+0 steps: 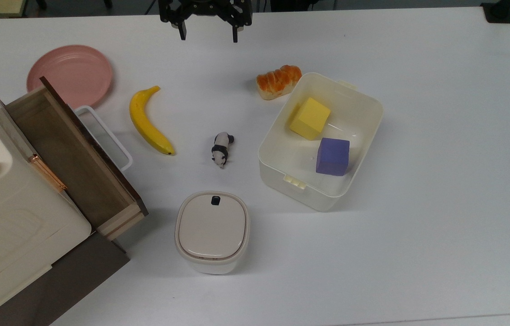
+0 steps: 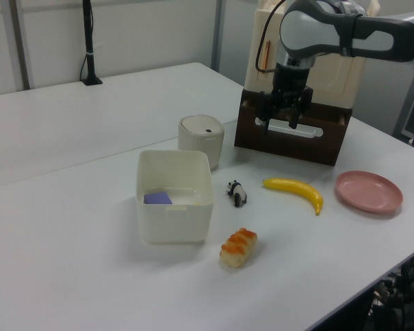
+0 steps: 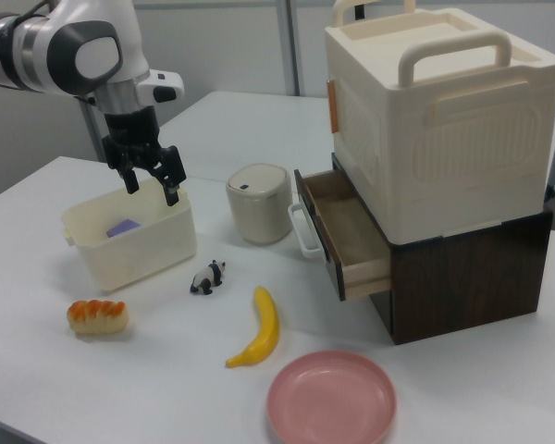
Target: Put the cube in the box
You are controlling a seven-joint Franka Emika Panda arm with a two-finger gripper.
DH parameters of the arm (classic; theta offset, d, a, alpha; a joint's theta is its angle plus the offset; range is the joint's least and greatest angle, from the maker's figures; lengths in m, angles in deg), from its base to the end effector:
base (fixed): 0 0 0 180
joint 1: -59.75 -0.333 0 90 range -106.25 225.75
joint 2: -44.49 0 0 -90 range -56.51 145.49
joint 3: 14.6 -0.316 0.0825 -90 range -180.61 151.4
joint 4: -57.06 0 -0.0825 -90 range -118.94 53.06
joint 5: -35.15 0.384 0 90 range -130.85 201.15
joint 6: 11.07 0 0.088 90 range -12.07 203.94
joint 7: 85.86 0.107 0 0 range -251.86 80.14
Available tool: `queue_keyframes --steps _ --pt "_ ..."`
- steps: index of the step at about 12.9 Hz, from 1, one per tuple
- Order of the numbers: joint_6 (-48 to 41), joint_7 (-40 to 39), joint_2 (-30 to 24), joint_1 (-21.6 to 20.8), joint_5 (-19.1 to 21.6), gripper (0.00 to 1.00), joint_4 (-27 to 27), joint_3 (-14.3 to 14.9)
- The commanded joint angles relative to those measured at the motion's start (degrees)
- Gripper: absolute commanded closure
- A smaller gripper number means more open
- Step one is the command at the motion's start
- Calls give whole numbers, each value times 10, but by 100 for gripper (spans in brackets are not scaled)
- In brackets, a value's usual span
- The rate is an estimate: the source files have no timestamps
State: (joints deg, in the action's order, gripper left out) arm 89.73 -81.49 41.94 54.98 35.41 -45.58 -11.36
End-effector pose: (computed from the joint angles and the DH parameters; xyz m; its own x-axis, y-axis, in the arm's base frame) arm 0.5500 0.0146 0.5604 0.9987 -0.0504 0.0117 -0.0503 -0.9987 -0.0079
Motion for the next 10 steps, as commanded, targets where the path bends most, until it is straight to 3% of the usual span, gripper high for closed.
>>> queue_keyframes --steps 1,10 --pt "30 -16 -12 -9 11 0 -18 7" --pt "36 -12 -15 -9 11 0 -17 7"
